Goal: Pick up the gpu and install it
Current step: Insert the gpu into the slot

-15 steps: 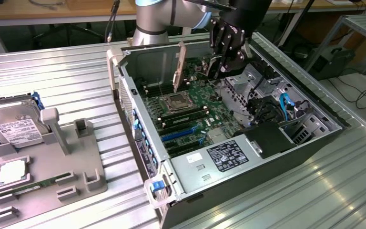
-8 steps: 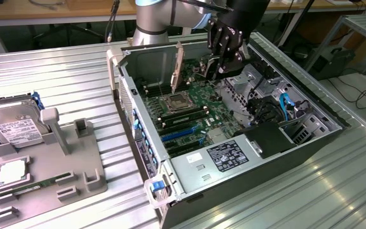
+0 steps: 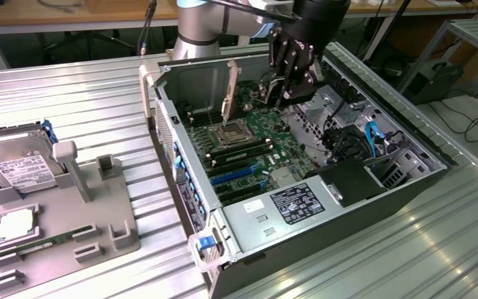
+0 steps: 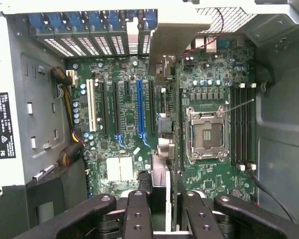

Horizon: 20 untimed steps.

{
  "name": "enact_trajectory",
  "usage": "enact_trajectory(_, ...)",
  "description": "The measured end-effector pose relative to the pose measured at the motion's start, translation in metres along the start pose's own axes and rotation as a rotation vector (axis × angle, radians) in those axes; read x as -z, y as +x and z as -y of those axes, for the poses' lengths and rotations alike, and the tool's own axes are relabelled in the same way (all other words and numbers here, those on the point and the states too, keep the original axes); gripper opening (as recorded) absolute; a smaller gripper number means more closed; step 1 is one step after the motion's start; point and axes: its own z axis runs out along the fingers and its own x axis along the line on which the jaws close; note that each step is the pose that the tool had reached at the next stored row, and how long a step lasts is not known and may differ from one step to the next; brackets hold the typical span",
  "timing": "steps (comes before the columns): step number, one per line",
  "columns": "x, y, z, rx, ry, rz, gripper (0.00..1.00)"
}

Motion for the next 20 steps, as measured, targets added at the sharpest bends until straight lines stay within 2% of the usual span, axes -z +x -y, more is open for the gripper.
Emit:
enact_trajectory(8, -0.0099, 0.001, -0.0020, 0.003, 0.0000, 0.0000, 0.28)
enact_trajectory(20, -0.0170, 0.001, -0.0043, 0.003, 0.0000, 0.0000, 0.28)
